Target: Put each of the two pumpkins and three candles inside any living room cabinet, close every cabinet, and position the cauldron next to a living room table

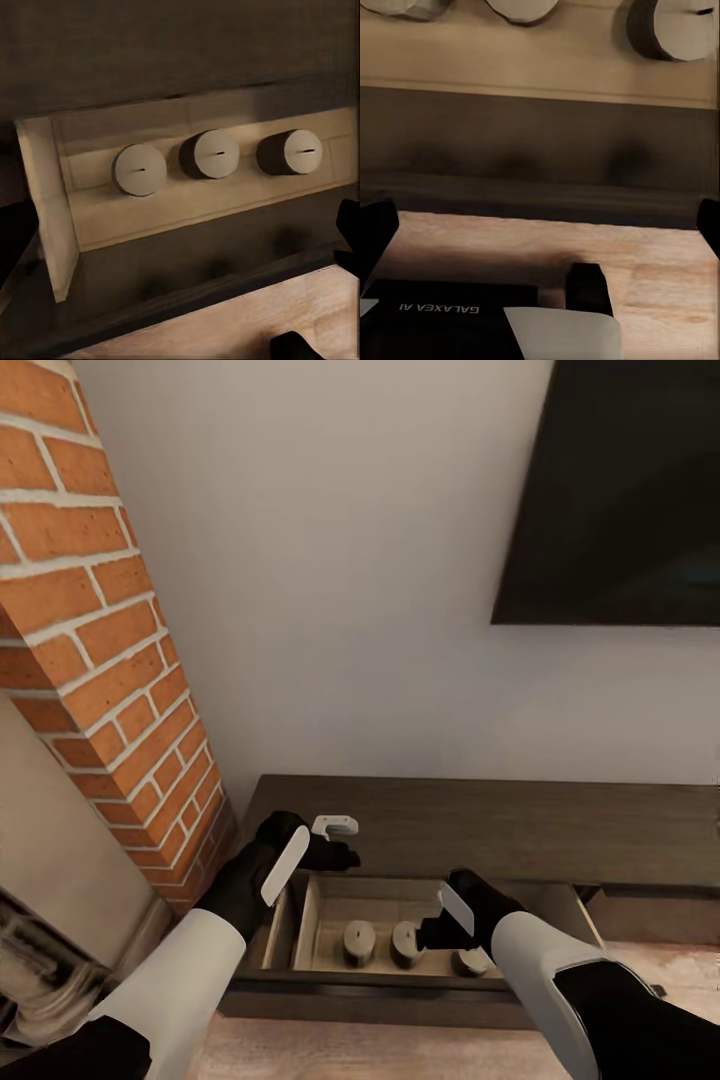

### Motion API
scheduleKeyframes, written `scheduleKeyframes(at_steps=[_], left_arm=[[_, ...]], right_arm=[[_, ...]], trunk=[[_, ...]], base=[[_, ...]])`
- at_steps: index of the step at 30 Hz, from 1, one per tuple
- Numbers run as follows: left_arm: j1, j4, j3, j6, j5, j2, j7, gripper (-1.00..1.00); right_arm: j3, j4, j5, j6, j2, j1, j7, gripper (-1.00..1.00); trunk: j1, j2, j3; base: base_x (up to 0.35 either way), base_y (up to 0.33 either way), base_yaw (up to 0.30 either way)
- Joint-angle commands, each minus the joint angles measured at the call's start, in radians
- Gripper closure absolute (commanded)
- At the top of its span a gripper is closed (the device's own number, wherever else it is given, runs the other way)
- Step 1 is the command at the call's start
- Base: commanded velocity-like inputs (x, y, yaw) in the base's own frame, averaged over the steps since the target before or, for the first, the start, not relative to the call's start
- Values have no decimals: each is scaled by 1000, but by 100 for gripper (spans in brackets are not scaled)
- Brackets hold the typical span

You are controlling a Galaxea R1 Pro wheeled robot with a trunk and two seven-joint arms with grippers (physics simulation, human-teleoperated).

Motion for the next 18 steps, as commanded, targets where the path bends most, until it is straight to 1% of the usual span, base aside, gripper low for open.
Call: scheduleKeyframes(at_steps=[1,18], left_arm=[[-1,-1,-1,3,11,0,10,-100],[-1,1,-1,3,12,-1,10,-100]], right_arm=[[5,-2,-11,4,-1,0,-7,-100],[6,-2,-11,4,-4,-1,-7,-100]], trunk=[[-1,0,-1],[-1,0,-1]], base=[[-259,-184,0],[-272,-182,0]])
